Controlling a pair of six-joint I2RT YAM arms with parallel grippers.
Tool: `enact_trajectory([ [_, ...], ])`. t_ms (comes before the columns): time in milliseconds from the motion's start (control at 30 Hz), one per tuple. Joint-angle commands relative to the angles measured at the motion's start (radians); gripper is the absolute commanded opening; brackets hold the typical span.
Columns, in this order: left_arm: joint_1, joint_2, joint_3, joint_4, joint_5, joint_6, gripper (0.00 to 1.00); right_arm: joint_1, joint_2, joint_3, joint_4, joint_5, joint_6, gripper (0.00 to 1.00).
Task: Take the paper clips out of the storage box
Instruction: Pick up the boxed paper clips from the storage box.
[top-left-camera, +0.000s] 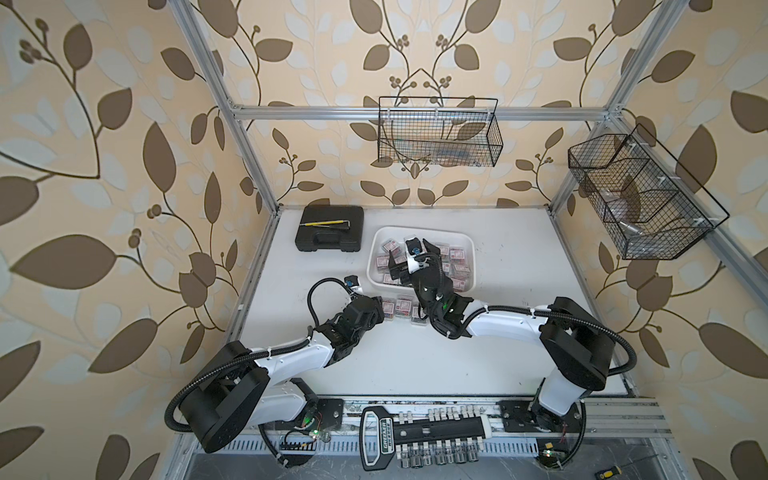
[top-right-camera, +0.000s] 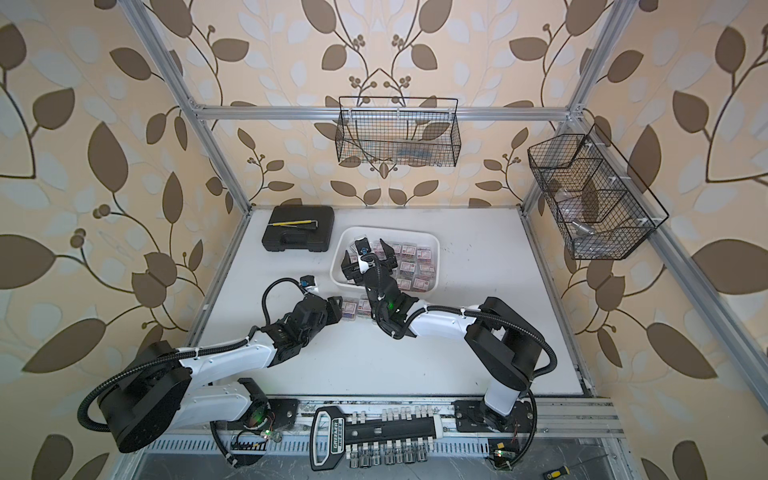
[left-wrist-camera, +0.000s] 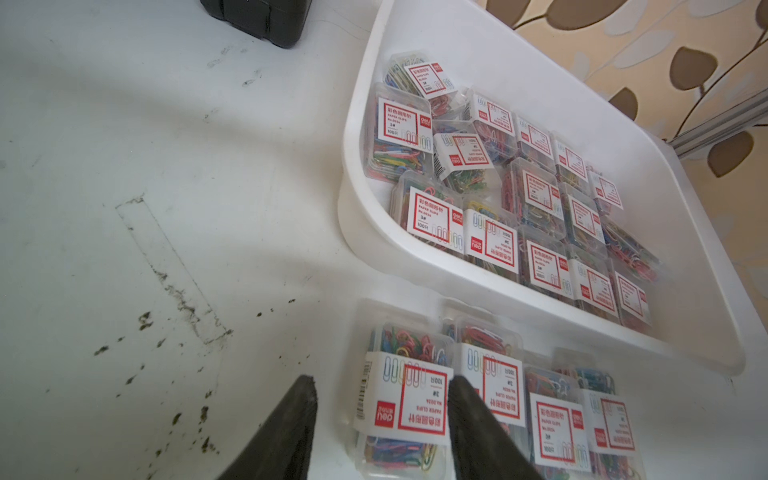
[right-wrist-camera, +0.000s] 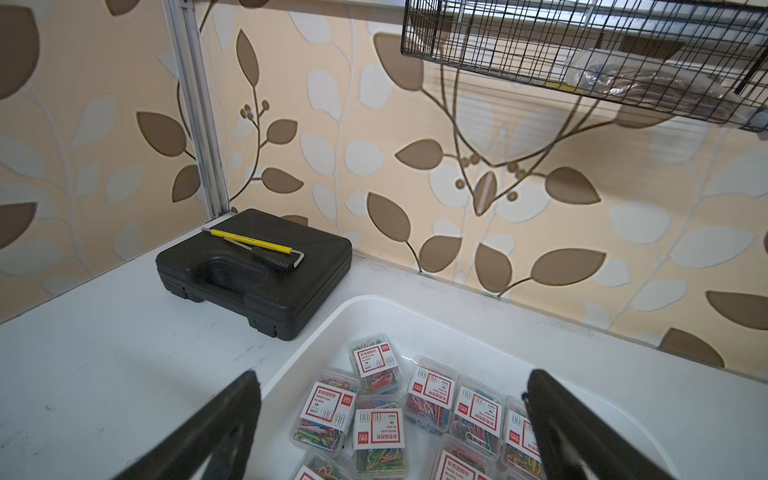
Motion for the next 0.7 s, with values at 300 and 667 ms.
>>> enact_trajectory([
  [300, -0.006, -0.05, 0.021, -0.047, -0.023, 0.054, 0.57, 0.006, -0.081, -0.068, -0.014, 0.123, 0.117, 1.0],
  [667, -0.001, -0.157, 0.157, -0.179, -0.112, 0.169, 0.67, -0.029, -0.413, -0.206, -0.388, 0.167, 0.502, 0.96],
])
